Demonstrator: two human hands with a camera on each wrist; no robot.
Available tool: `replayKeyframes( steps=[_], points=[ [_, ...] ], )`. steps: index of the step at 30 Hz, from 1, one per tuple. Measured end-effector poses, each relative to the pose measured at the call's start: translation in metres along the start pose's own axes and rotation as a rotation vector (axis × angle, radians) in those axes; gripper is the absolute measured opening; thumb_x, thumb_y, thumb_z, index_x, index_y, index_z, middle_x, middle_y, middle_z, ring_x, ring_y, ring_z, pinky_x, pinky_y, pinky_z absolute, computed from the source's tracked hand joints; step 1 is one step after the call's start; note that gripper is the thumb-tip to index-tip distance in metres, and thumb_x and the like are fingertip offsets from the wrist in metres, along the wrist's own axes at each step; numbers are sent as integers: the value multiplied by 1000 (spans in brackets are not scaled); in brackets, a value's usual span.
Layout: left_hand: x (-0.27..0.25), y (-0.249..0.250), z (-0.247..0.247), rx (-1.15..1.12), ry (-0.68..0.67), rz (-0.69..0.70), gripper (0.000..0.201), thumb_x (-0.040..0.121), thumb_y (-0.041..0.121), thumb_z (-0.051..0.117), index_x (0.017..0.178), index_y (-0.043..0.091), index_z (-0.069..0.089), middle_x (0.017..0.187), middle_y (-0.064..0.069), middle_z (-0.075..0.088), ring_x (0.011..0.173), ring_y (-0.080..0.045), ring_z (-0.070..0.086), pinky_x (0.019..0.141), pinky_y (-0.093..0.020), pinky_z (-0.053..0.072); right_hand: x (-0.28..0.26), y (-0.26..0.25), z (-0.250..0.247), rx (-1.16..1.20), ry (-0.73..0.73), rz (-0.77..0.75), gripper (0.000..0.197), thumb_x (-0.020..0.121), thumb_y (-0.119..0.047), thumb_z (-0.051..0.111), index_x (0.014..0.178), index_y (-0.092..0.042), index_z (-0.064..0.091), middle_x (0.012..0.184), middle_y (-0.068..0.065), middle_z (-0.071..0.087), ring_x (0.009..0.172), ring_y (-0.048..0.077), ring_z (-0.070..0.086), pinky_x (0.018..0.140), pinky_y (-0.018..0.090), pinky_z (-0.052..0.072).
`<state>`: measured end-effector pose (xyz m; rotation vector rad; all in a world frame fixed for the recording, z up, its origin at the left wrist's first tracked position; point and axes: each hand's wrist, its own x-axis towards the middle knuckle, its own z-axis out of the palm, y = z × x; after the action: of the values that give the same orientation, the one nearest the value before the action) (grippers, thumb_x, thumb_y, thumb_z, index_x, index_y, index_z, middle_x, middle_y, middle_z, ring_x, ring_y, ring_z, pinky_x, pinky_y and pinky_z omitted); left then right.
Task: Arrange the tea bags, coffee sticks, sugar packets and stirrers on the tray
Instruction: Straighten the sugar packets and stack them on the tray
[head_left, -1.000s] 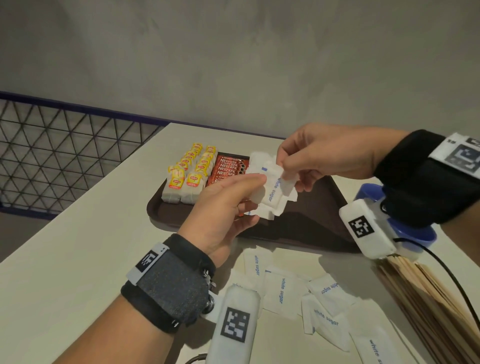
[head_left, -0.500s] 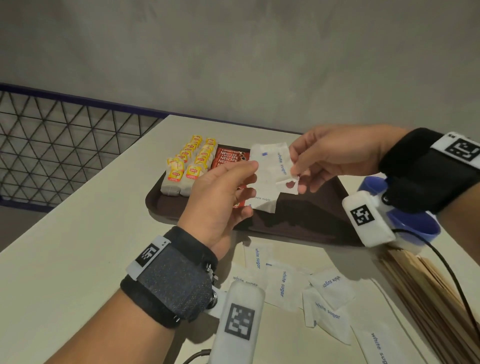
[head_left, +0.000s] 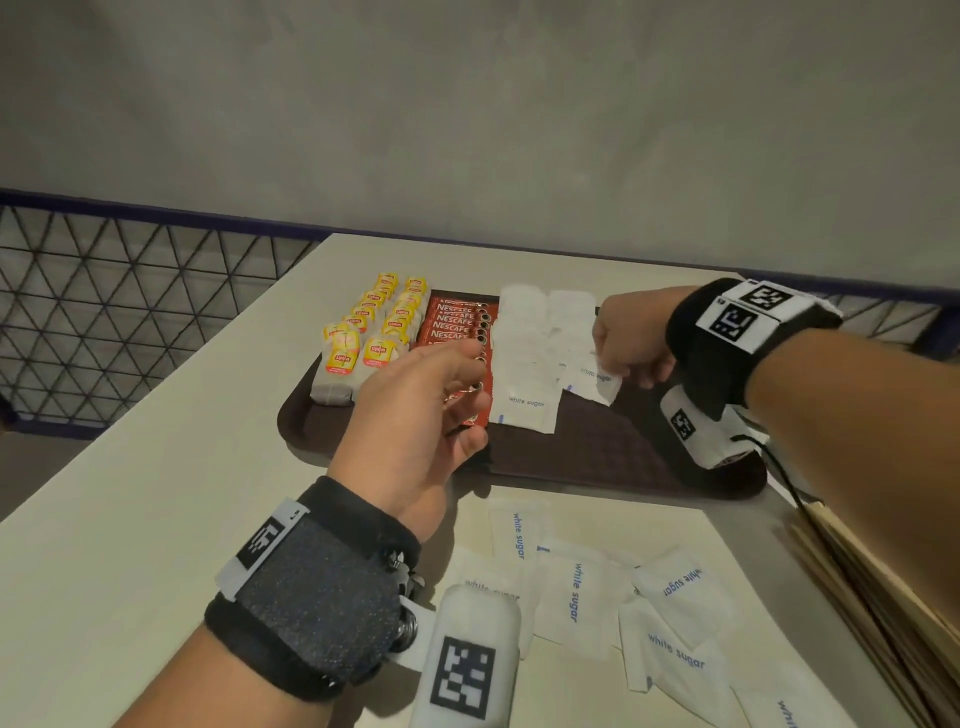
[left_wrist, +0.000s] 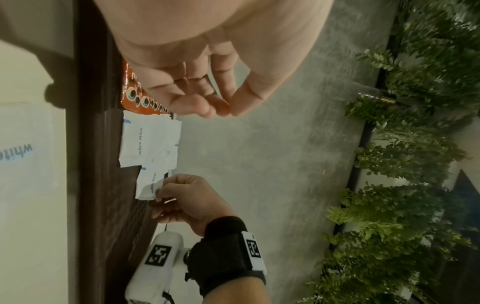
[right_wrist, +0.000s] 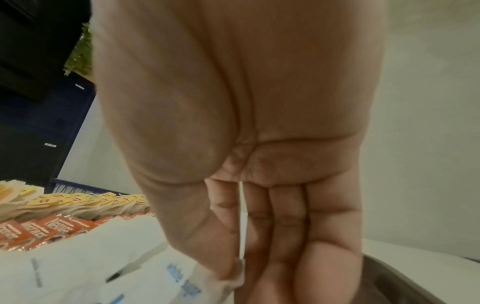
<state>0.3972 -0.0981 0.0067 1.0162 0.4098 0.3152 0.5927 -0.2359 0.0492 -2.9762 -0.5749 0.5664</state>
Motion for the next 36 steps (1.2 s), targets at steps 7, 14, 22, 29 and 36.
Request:
replayKeyframes(
  steps=[7,14,22,29,36],
  points=[
    [-1,-1,0,21,-12,8,19,91,4,59,93,18,72,63,5,69,56,-7,60,49,-21,43,17,5,-4,-26,76,-40,23,91,3,51,98,-8,70,82,18,74,67,27,64,58,31,54],
    [-1,-2,2,42,-4,8,18,91,5,60,95,19,72,62,7,68,57,-6,61,50,-22,43,24,13,3,42,85,-69,16,93,3,60,97,-9,69,92,15,74,65,23,68,69,38,62],
    [-2,4,-1,20,27,9,17,91,6,61,95,18,72,66,5,67,57,-7,60,46,-20,44,18,17,1,70,117,-44,17,93,-11,67,109,-4,65,97,19,74,81,33,76,76,46,65],
    [-16,22,8,186,-103,179,16,94,5,59,102,14,69,70,6,70,62,-9,61,52,-24,43,-63,-6,7,-46,78,-290,10,91,-33,70,95,-24,70,68,-2,71,53,10,64,58,25,53],
    [-32,43,28,999,-423,303,4,92,21,68,91,18,70,77,8,69,67,-12,61,60,-33,53,-150,4,42,-308,-218,-349,48,76,-60,79,114,-33,66,95,-15,62,87,13,65,82,35,61]
  ],
)
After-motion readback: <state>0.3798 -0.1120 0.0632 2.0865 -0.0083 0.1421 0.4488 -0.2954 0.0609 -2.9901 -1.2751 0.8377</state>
